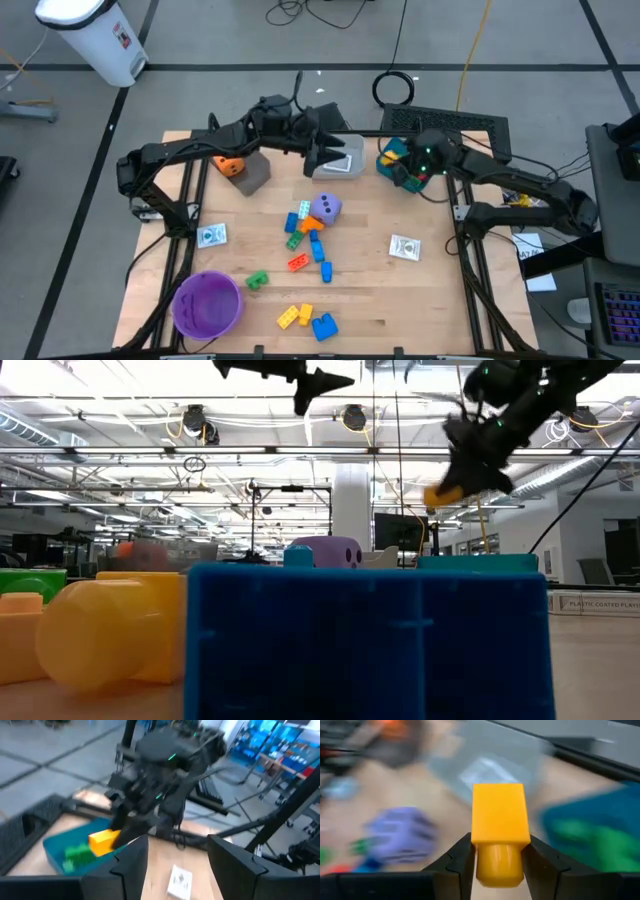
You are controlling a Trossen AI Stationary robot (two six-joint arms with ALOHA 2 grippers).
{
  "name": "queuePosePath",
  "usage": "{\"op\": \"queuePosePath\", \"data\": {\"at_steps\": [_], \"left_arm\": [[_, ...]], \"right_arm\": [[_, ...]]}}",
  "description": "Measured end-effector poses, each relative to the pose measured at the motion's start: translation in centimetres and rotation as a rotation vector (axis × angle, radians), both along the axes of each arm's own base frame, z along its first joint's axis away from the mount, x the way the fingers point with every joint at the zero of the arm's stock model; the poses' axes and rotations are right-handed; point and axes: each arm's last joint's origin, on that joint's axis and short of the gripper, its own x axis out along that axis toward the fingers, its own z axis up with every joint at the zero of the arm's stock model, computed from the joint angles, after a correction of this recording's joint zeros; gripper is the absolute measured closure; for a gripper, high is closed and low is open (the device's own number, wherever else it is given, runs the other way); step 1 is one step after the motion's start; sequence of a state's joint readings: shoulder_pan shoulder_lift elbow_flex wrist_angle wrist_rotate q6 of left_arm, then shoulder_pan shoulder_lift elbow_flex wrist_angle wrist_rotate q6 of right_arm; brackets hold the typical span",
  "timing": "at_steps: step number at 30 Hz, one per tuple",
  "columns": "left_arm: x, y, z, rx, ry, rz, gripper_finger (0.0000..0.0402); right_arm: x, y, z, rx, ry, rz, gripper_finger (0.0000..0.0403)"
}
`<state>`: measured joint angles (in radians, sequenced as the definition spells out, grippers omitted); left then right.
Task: Pick & Place Toys
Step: Put the yellow game piece into the blue bin
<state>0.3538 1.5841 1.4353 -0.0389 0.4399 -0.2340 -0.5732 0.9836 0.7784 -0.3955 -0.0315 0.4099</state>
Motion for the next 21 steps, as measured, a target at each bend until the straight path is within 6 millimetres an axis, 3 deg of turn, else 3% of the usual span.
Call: {"op": "queuePosePath", "data": {"at_steps": [6,21], "left_arm": [[0.1,0.1,0.6,0.014,-0.057,0.032,0.0192],[0.1,-0.1,0.3,-0.023,-0.021,0.032,0.0192]], "right_arm": [[-1.3,-2.2,-1.3,-0.006,0.143,-0.081,0.0277],[0.7,-5.1,-6.6,0.077,0.382,-0.088,0.0277]]}}
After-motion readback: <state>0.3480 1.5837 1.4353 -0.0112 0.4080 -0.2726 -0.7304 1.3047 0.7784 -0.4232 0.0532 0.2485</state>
